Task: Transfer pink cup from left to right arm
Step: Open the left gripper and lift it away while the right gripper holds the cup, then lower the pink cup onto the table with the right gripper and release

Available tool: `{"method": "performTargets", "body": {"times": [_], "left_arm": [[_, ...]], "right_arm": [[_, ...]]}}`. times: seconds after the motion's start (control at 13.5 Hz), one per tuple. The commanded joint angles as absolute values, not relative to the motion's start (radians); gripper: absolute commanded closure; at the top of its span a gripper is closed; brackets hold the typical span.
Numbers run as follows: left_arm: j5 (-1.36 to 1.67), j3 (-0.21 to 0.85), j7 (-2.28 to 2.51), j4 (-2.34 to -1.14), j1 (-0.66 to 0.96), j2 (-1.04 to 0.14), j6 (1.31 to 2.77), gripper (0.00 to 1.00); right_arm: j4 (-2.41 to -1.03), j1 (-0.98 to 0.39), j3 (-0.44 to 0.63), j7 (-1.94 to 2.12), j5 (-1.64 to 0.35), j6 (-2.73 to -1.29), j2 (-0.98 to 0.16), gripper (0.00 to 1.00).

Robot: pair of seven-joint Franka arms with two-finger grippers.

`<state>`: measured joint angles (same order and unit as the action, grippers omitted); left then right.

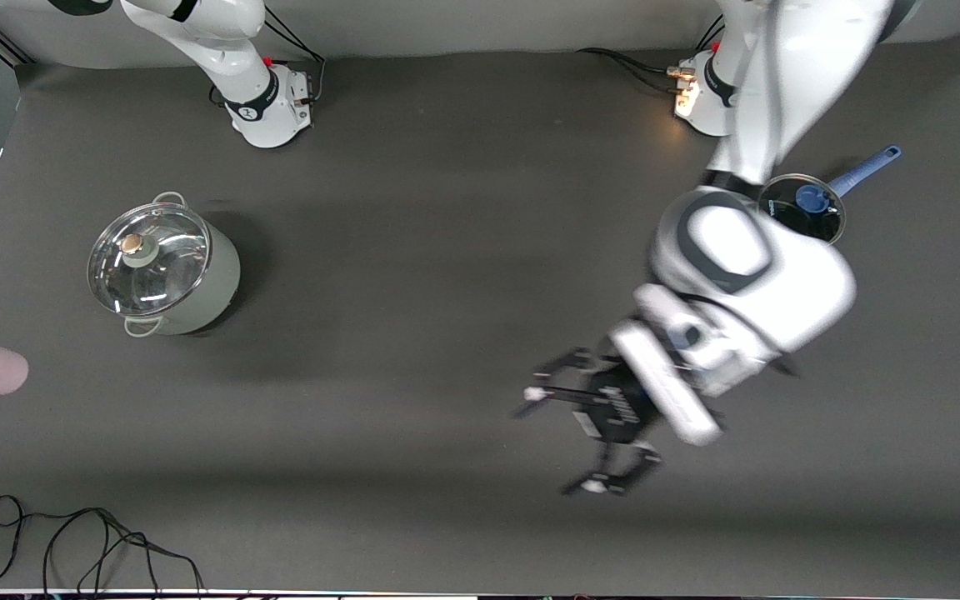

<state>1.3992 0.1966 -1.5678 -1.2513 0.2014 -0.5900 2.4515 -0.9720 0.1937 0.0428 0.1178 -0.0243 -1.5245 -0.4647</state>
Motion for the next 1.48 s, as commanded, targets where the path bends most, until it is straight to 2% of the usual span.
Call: {"method": "performTargets", "body": {"times": [0.0, 0.22, 0.44, 0.59, 0.66, 0.96, 1.4], "left_arm": [[1.326, 0.203, -1.546, -1.414, 0.024, -0.476, 2.178, 0.0], [1.047, 0.202, -1.412, -1.384, -0.194, -0.463, 1.808, 0.0], [0.78, 0.202, -1.269, -1.342, -0.346, -0.401, 1.521, 0.0], [0.552, 0.202, -1.157, -1.33, -0.383, -0.326, 1.476, 0.0], [0.472, 0.201, -1.091, -1.325, -0.385, -0.296, 1.447, 0.0], [0.292, 0.206, -0.717, -1.305, -0.385, -0.226, 1.427, 0.0], [0.085, 0.242, -0.153, -1.302, -0.325, -0.195, 1.342, 0.0]], "right_arm": [[-1.047, 0.199, 0.032, 0.169, -0.051, -1.552, -0.448, 1.0], [-1.187, 0.201, 0.032, 0.224, -0.081, -1.724, -0.445, 1.0], [-1.365, 0.209, 0.032, 0.333, -0.09, -1.918, -0.445, 1.0], [-1.533, 0.199, 0.029, 0.334, -0.107, -2.148, -0.443, 1.0], [-1.578, 0.202, 0.029, 0.366, -0.107, -2.189, -0.449, 1.0], [-1.598, 0.201, 0.025, 0.403, -0.152, -2.279, -0.541, 1.0], [-1.595, 0.189, 0.021, 0.405, -0.149, -2.384, -0.633, 1.0]]}}
